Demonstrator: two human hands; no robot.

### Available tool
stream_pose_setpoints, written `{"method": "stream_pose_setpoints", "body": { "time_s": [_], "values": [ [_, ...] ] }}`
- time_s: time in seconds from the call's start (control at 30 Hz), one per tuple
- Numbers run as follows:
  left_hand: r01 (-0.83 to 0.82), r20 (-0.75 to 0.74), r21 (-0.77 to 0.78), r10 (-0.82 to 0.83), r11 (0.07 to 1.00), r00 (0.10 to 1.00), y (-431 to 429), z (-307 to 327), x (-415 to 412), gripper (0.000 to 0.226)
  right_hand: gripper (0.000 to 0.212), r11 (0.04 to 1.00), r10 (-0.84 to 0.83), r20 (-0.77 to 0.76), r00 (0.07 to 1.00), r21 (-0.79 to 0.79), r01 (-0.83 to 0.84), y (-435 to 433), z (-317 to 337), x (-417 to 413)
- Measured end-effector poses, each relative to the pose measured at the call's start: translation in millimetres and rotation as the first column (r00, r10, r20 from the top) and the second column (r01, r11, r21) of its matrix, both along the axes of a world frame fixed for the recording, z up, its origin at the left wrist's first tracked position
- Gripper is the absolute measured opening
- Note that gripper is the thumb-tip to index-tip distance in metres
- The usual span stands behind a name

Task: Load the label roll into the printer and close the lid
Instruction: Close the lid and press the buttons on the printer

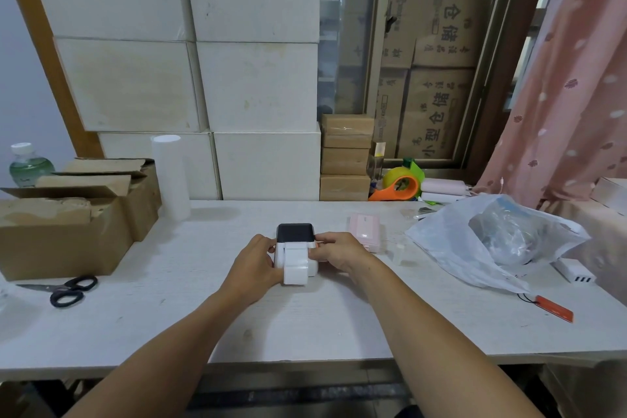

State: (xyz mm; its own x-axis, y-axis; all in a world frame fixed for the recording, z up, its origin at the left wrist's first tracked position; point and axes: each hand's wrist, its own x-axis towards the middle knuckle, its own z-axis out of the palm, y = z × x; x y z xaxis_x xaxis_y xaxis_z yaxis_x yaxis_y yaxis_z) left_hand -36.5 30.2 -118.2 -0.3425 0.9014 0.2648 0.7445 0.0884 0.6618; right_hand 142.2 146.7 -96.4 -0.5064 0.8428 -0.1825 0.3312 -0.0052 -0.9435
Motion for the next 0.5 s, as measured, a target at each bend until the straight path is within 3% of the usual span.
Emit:
{"method": "stream_pose_setpoints", "body": {
  "time_s": [0.07, 0.17, 0.3, 0.4, 0.5],
  "values": [
    [-0.002, 0.001, 0.0, 0.002, 1.0, 1.0, -0.8, -0.1, 0.3, 0.053, 0.021, 1.0, 0.02, -0.012, 1.0, -0.023, -0.02, 2.0, -2.9, 1.7],
    [-0.002, 0.008, 0.001, 0.002, 1.0, 1.0, -1.2, 0.0, 1.1, 0.051, 0.016, 0.998, 0.056, -0.032, 0.998, -0.026, -0.057, 7.5, -9.0, 2.8],
    [0.003, 0.002, 0.007, -0.003, 1.0, 1.0, -0.9, 0.0, 0.9, 0.05, 0.028, 0.999, 0.031, -0.023, 0.999, -0.032, -0.032, 9.2, -9.5, 4.3],
    [0.002, 0.001, 0.002, -0.002, 1.0, 1.0, -0.8, -0.3, 0.4, 0.049, 0.016, 0.998, 0.052, -0.032, 0.998, -0.038, -0.053, 7.0, -7.9, 4.0],
    [0.009, 0.008, 0.006, -0.009, 1.0, 1.0, -0.3, -1.1, 0.0, 0.048, 0.02, 0.997, 0.064, -0.038, 0.997, -0.035, -0.065, 5.3, -8.0, 4.4]
  ]
}}
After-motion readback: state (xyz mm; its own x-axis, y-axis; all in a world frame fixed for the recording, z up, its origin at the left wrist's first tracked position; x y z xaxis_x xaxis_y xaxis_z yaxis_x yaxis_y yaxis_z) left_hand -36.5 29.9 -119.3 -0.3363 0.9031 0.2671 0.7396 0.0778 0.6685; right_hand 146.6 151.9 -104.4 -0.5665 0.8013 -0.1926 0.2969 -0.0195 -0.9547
